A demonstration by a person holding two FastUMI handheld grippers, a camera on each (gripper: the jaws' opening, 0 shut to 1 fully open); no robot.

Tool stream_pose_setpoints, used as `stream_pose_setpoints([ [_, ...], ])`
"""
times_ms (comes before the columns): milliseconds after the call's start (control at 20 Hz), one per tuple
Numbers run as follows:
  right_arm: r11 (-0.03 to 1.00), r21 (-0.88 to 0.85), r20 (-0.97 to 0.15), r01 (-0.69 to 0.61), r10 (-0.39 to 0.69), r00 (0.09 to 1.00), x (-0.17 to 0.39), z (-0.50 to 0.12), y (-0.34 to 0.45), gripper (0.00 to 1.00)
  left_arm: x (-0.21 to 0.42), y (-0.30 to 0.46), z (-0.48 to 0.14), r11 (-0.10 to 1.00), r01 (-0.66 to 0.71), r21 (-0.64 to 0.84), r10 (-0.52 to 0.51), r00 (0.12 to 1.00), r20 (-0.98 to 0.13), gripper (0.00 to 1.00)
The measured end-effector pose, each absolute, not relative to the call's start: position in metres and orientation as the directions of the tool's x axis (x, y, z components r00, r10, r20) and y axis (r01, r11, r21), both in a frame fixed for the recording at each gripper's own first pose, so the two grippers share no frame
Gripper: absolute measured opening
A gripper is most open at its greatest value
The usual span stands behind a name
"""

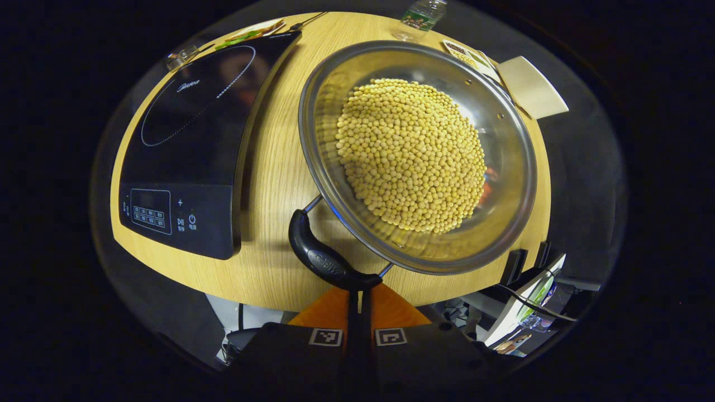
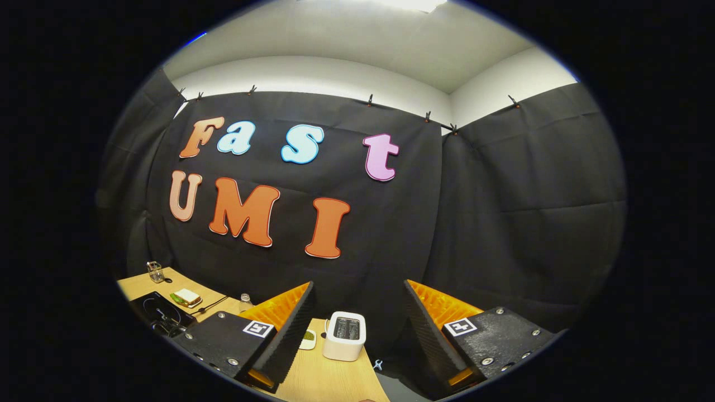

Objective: First push the handle of the pot to place it horizontally, then grasp the pot with both hands and set it on the induction cooktop.

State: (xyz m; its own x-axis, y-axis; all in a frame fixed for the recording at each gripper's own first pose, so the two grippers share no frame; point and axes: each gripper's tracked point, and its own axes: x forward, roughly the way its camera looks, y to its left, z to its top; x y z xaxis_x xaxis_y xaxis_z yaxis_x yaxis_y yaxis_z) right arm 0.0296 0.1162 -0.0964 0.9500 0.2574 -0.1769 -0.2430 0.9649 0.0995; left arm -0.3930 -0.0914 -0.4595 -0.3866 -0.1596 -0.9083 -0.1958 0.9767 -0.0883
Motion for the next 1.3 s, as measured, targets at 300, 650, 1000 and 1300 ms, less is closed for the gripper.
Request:
stream_pose_setpoints([
  [300, 0.96, 0.093, -0.197, -0.263, 0.277, 0.94, 0.029, -0.102, 0.133, 0.97, -0.382, -0.063, -0.469, 0.982, -0.189, 0.002, -0.065, -0.352, -0.934, 0.08],
  [650, 0.944, 0.11, -0.238, -0.311, 0.329, 0.914, 0.024, -0.119, 0.168, 0.95, -0.359, -0.043, -0.484, 0.99, -0.13, 0.062, 0.023, -0.28, -0.96, 0.08],
  [1000, 0.9, 0.151, -0.282, -0.409, 0.435, 0.855, 0.013, -0.141, 0.227, 0.95, -0.333, -0.026, -0.502, 0.995, -0.055, 0.079, 0.068, -0.186, -0.98, 0.08],
  [1300, 0.881, 0.17, -0.371, -0.441, 0.472, 0.8, 0.005, -0.193, 0.264, 0.95, -0.311, -0.016, -0.519, 0.998, 0.013, 0.065, 0.066, -0.089, -0.994, 0.08],
])
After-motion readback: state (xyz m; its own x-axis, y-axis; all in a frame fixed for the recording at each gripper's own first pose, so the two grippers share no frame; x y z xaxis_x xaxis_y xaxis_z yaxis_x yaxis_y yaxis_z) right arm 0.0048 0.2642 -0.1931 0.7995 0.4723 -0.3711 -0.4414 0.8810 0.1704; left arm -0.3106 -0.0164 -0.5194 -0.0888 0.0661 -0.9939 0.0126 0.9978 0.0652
